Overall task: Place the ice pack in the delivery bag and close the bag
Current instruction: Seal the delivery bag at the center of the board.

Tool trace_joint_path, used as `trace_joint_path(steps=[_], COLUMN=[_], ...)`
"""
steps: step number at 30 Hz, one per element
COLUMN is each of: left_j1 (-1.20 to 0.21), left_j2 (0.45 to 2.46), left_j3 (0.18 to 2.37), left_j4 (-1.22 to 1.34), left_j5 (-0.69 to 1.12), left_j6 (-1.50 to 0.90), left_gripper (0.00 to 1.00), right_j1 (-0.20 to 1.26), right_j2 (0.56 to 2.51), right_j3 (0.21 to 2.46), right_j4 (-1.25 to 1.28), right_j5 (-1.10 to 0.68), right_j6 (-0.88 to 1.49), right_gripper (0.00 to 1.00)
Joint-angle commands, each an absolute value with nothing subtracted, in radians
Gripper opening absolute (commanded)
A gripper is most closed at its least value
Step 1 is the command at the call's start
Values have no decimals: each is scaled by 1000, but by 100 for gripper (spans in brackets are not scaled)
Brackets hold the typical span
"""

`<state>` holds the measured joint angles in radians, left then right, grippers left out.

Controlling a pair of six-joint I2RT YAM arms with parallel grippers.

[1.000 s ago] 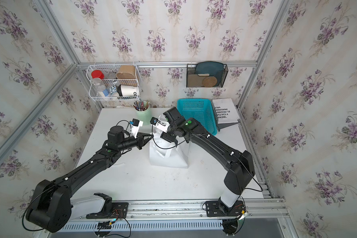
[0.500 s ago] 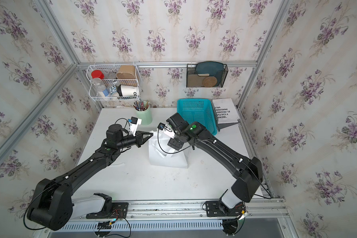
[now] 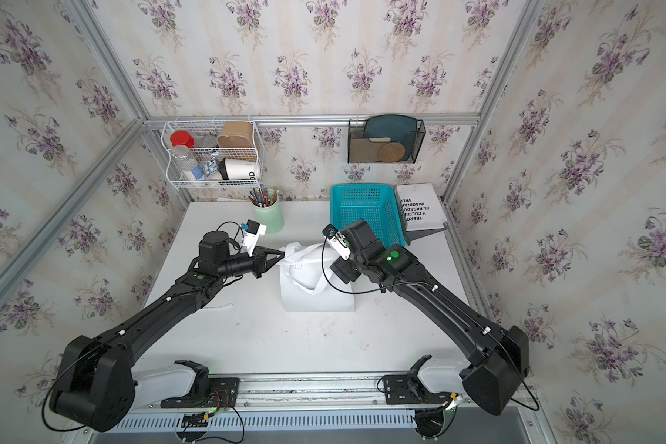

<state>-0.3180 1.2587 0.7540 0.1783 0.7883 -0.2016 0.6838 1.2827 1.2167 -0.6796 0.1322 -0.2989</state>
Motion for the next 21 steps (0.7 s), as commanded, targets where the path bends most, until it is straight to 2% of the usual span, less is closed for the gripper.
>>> trace_joint_path(steps=[1, 7, 9, 16, 19, 21], left_j1=[-318, -317, -318, -319, -319, -319], left_j2=[1256, 1254, 1253, 1257, 1260, 1261], left_j3=[744, 747, 747, 753, 753, 755], left_j4=[121, 115, 106, 89, 83, 72], left_j5=[801, 800, 801, 808, 814, 814], left_j6=[-174, -172, -165, -144, -135, -125], left_gripper=[0, 0, 0, 0, 0, 0], right_j1=[653, 623, 616, 552, 510, 492], right_j2=[1253, 1170, 1153, 1119, 1098, 1092], right_j3=[1185, 1063, 1021, 929, 900, 892], right_j4=[-586, -481, -454, -359, -333, -320], right_j5=[7, -75, -107, -214, -244, -274], right_j6=[-211, -131, -114, -66, -55, -47], right_gripper=[87, 81, 74, 58, 44, 38])
